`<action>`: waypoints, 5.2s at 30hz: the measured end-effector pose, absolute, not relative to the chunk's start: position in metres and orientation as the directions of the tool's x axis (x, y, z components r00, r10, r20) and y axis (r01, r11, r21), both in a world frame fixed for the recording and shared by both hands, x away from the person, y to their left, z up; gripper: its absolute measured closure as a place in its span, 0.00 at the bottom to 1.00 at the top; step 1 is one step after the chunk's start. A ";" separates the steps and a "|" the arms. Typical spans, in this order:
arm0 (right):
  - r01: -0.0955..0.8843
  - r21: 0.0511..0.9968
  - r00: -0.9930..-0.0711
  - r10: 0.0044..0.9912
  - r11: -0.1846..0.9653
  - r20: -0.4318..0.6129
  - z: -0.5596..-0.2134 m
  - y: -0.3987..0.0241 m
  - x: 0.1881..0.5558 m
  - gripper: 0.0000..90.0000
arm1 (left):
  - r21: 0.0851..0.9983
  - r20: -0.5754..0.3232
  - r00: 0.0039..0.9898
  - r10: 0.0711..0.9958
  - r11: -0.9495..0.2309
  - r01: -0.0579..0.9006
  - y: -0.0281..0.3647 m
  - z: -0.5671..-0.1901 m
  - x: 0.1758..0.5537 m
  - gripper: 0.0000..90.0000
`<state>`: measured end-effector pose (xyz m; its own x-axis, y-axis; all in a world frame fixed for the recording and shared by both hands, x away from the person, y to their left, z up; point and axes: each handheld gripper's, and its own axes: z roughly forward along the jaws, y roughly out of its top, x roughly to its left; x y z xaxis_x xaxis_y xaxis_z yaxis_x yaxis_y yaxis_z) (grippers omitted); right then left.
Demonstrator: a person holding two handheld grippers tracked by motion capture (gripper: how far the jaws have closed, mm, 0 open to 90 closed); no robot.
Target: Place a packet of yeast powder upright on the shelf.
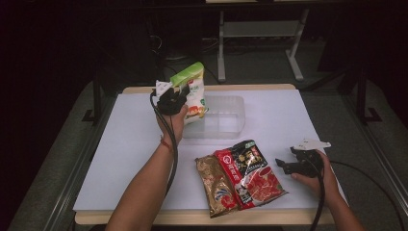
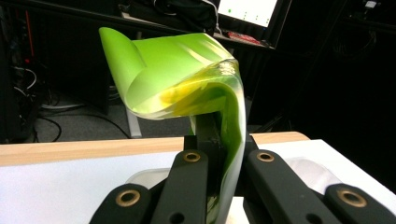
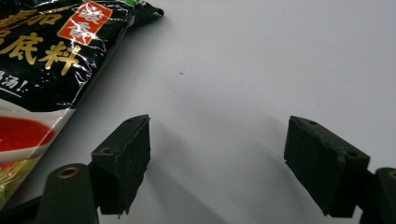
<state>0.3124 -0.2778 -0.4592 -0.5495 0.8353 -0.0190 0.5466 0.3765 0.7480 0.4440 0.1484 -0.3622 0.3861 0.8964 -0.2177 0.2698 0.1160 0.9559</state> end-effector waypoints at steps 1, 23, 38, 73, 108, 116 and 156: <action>0.547 0.748 -0.549 0.835 0.377 -0.019 -0.459 -0.278 0.312 0.24 | 0.956 -0.218 0.386 0.896 0.116 0.270 0.148 -0.362 0.444 0.98; 0.544 0.747 -0.552 0.834 0.382 -0.024 -0.460 -0.277 0.312 0.25 | 0.954 -0.023 0.541 0.841 -0.144 0.264 0.141 -0.392 0.430 0.93; 0.550 0.741 -0.549 0.835 0.385 -0.026 -0.460 -0.276 0.312 0.25 | 0.914 0.029 0.636 0.771 -0.278 0.296 0.158 -0.400 0.427 0.97; 0.550 0.736 -0.556 0.831 0.395 -0.031 -0.460 -0.275 0.312 0.25 | 0.922 0.116 0.686 0.718 -0.335 0.196 0.172 -0.385 0.401 0.72; 0.548 0.734 -0.556 0.830 0.400 -0.037 -0.460 -0.275 0.312 0.25 | 0.895 -0.056 0.834 0.549 -0.342 0.286 0.199 -0.409 0.324 0.35; 0.546 0.735 -0.559 0.828 0.403 -0.039 -0.460 -0.275 0.312 0.25 | 0.865 -0.115 0.862 0.493 -0.378 0.331 0.184 -0.426 0.322 0.29; 0.546 0.734 -0.560 0.827 0.404 -0.038 -0.460 -0.274 0.312 0.25 | 0.734 -0.258 0.873 0.414 -0.504 0.455 0.136 -0.456 0.329 0.18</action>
<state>0.3115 -0.2745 -0.4604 -0.5603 0.8274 -0.0385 0.5461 0.4040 0.7338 0.3294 0.1362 -0.4559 0.8732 0.4137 -0.2575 0.4551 -0.5035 0.7344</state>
